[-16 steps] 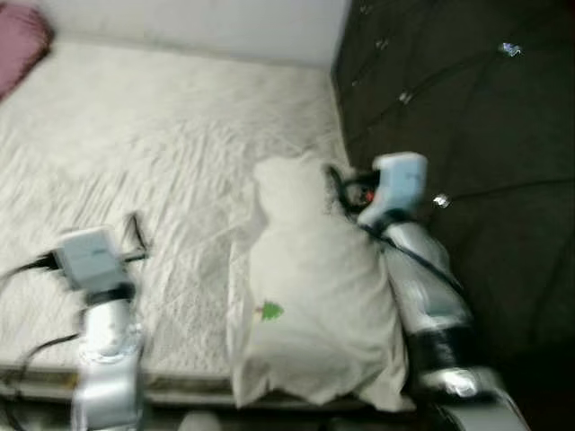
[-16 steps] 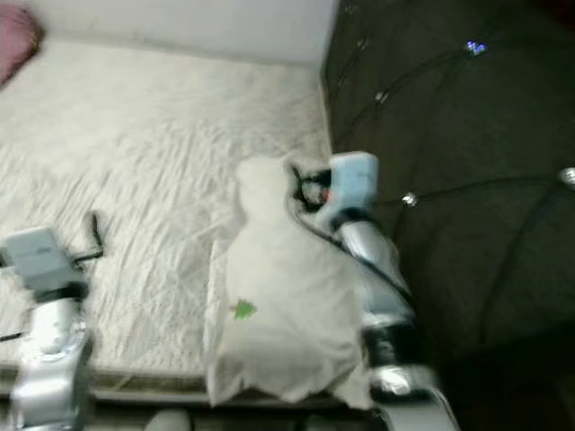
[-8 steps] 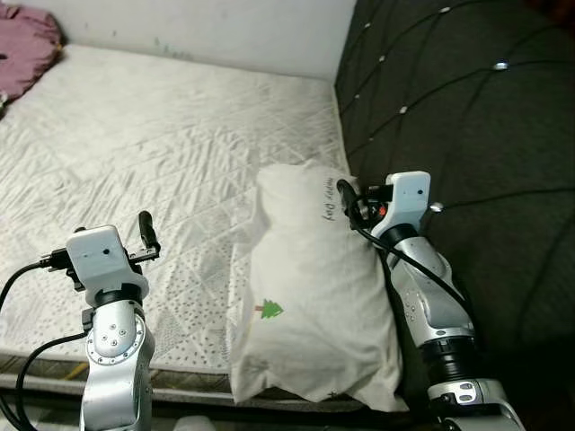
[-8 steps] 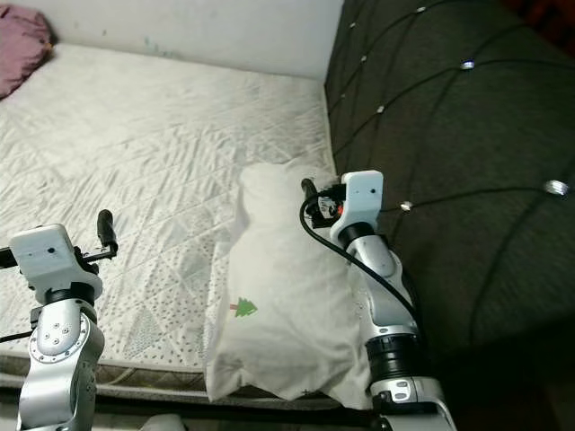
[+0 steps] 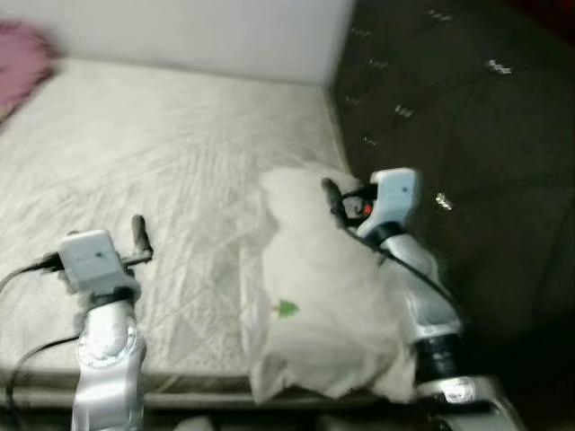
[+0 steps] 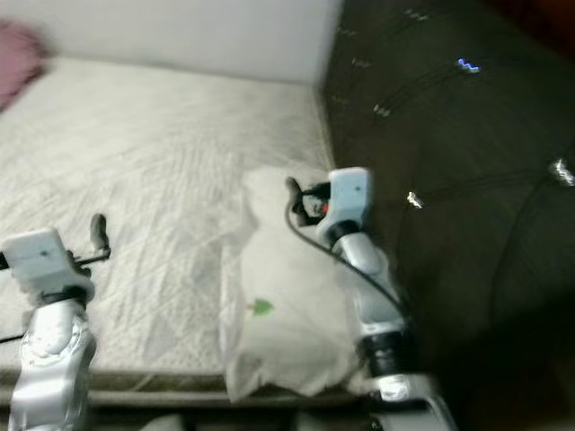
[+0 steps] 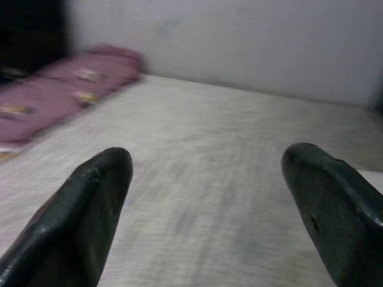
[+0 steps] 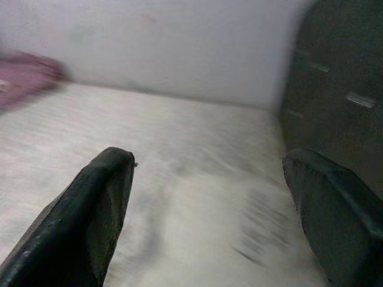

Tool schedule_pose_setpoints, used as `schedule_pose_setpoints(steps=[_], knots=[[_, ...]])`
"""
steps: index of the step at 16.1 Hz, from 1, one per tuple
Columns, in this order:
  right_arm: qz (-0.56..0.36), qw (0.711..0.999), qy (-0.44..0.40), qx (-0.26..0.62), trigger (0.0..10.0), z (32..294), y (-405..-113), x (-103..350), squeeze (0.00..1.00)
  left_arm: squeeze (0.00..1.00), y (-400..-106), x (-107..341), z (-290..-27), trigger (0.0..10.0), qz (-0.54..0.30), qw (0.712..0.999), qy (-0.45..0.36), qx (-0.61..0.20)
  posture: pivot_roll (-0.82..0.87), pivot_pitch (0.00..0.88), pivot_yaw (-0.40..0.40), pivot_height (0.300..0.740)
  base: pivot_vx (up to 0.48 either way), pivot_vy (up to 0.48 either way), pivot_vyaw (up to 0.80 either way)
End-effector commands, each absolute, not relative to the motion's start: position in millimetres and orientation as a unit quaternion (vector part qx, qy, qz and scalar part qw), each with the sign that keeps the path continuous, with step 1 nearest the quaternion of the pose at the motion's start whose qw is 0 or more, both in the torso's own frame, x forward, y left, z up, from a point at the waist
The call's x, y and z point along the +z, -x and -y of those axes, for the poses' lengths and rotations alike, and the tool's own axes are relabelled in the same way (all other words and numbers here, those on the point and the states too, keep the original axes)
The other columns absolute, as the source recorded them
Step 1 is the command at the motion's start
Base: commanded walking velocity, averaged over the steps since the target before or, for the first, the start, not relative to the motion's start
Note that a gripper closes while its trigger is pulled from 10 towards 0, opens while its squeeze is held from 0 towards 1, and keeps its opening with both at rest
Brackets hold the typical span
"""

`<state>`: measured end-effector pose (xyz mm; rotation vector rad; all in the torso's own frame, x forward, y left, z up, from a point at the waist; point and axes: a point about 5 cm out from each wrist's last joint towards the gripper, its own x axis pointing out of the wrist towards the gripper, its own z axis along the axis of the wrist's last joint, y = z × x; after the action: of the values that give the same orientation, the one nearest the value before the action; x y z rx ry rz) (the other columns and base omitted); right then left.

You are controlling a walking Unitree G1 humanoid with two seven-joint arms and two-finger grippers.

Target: Clean up the room

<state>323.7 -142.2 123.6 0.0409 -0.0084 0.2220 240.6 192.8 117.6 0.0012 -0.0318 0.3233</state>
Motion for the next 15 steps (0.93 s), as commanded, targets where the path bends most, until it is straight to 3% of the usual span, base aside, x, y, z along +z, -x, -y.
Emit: schedule_pose_setpoints(steps=[1,13,15], knots=[[0.006,0.994,-0.025,0.107,10.0,143.3,-326.3,126.5,0.0,0.0,-239.7,118.0,-193.0,10.0,0.017,0.987,-0.005,0.159,0.05,0.0,-0.086,0.74,0.0,0.48,0.0],[0.017,0.991,-0.024,0.129,10.0,135.4,-327.2,129.1,0.0,0.0,-241.5,120.4,-197.0,10.0,0.022,0.984,-0.004,0.175,0.06,0.0,-0.083,0.74,0.0,0.48,0.0],[0.022,0.99,-0.019,0.136,10.0,133.4,-326.4,130.3,0.0,0.0,-241.9,120.5,-196.9,10.0,0.022,0.984,-0.003,0.175,0.06,0.0,-0.082,0.74,0.0,0.48,0.67]])
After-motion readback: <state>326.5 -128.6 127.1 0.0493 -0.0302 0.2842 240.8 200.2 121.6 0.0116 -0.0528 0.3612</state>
